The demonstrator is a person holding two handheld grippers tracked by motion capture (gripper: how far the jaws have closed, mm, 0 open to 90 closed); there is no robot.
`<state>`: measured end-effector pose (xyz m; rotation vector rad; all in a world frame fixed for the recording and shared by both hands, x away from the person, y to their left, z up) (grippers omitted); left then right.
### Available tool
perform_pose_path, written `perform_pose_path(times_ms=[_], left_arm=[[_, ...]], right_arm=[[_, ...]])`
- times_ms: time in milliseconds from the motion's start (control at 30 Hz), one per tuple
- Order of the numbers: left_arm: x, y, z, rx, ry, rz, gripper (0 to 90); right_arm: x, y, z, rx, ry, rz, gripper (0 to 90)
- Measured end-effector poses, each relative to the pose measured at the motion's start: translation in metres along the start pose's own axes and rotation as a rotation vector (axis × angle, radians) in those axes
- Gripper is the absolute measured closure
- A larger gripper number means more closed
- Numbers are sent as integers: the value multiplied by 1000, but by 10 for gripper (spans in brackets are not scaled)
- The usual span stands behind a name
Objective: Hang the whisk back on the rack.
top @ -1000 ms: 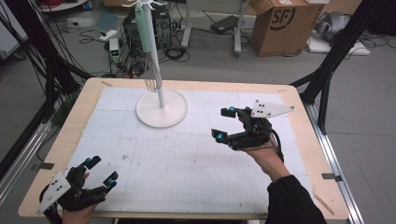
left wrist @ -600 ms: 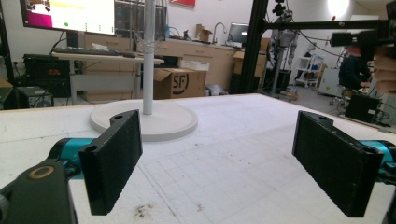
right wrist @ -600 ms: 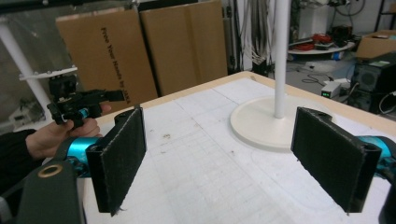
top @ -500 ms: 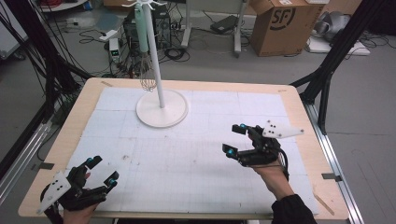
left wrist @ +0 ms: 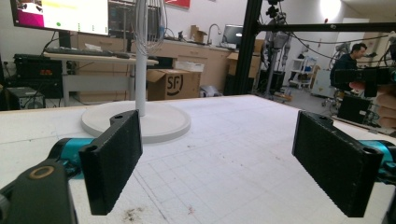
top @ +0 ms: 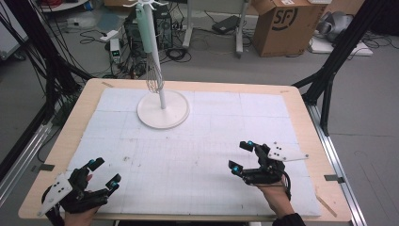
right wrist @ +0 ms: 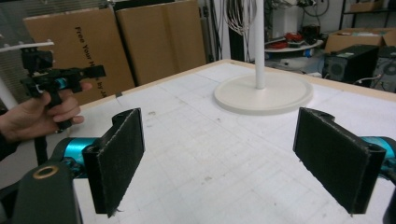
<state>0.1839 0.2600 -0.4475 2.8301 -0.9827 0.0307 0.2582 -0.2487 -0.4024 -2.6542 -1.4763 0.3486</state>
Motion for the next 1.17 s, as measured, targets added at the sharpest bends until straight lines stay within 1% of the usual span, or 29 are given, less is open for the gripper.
perform_pose_path(times_ms=[33, 100, 167, 233, 333, 367, 400, 433, 467, 500, 533, 567, 600, 733, 767, 833, 933, 1067, 1167], left_arm=[[0, 0, 0, 1, -1, 0, 165], [0, 0, 0, 2, 0, 1, 165], [0, 0, 0, 1, -1, 0, 165], [1, 1, 0, 5, -3, 1, 165], [1, 1, 1, 5, -5, 4, 165], [1, 1, 1, 8, -7, 4, 165], [1, 2, 1, 7, -8, 4, 165], [2, 2, 1, 7, -8, 6, 165], [2, 2, 1, 8, -10, 6, 166], [2, 2, 1, 9, -10, 8, 165], [2, 2, 1, 10, -11, 8, 166], [3, 2, 2, 10, -11, 9, 166], [3, 2, 2, 11, -12, 10, 166], [5, 2, 3, 11, -23, 9, 165], [5, 1, 3, 14, -27, 8, 165], [6, 0, 4, 6, -32, 7, 165], [6, -1, 5, -4, -35, 3, 165], [6, -2, 6, -7, -40, 2, 165], [7, -1, 6, 1, -43, 4, 165]], right_arm=[[0, 0, 1, 13, -14, 6, 145], [-1, -1, 1, 17, -14, 3, 144], [-2, -3, 0, 8, 4, 3, 145], [-3, -4, 0, 2, 6, 5, 144], [-4, -6, 2, -15, -14, 15, 144], [-5, -8, 4, -8, -7, 11, 149], [-7, -8, 8, -15, 27, 17, 159], [-9, -7, 13, -11, 47, 35, 161], [-10, -5, 17, -8, 45, 44, 161], [-10, -4, 20, 1, 34, 50, 161], [-10, -2, 22, -3, 19, 55, 161], [-11, -1, 23, -3, 16, 59, 161], [-11, -1, 24, 9, 19, 62, 161], [-10, -4, 25, 1, 21, 57, 154], [-9, -5, 25, -9, 22, 60, 154], [-9, -7, 25, -20, 21, 58, 153], [-8, -8, 26, -20, 19, 55, 150], [-7, -8, 27, -25, 15, 56, 149], [-7, -8, 27, -31, 13, 54, 149]])
Point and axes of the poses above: each handheld gripper's, and its own axes: x roughly forward along the jaws, z roughly out of its underside, y roughly to its right, the point moved 1 cm from there along x, roughly forward along the jaws, and after that the axes turned 1 degree about y, right-handed, at the moved point
